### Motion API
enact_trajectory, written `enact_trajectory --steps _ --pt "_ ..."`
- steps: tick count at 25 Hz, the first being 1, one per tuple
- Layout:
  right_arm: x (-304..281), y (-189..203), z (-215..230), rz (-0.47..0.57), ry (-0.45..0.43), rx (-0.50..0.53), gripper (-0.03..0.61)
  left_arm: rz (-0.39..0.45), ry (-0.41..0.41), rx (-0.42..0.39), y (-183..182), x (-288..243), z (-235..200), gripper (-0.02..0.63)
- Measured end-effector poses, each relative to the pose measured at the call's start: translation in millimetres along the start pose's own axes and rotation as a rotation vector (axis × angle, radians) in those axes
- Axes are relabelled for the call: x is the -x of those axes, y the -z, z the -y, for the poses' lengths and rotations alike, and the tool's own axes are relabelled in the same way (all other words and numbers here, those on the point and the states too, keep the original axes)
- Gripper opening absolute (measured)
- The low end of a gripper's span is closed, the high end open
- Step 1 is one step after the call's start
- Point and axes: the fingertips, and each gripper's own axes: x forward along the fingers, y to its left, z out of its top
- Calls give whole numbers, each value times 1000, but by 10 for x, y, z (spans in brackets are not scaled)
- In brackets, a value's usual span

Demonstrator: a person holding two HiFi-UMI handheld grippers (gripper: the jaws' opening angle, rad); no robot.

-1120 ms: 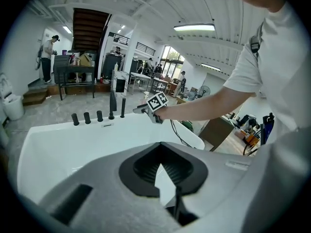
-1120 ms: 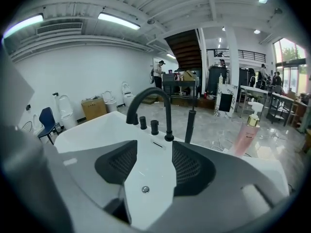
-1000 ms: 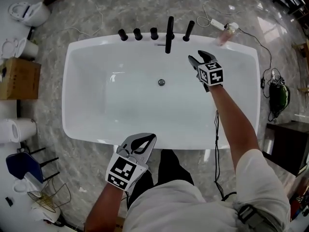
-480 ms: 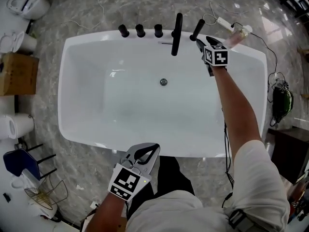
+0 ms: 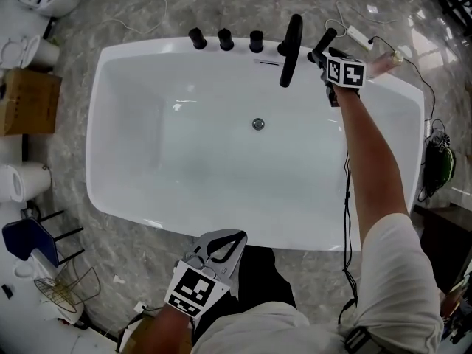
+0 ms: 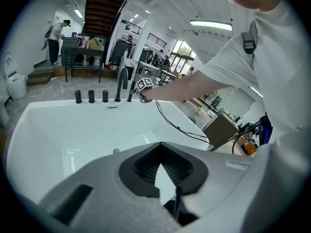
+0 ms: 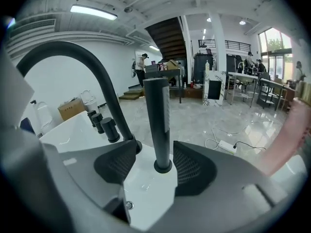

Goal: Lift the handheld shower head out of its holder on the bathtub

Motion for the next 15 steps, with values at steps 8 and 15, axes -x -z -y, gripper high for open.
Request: enact_trajectory --steps 8,15 --pt "-232 -35 87 33 0 -48 224 -15 21 24 210 -144 -79 6" --pt "-241 -95 88 45 5 -9 150 -18 27 32 249 -181 -123 6"
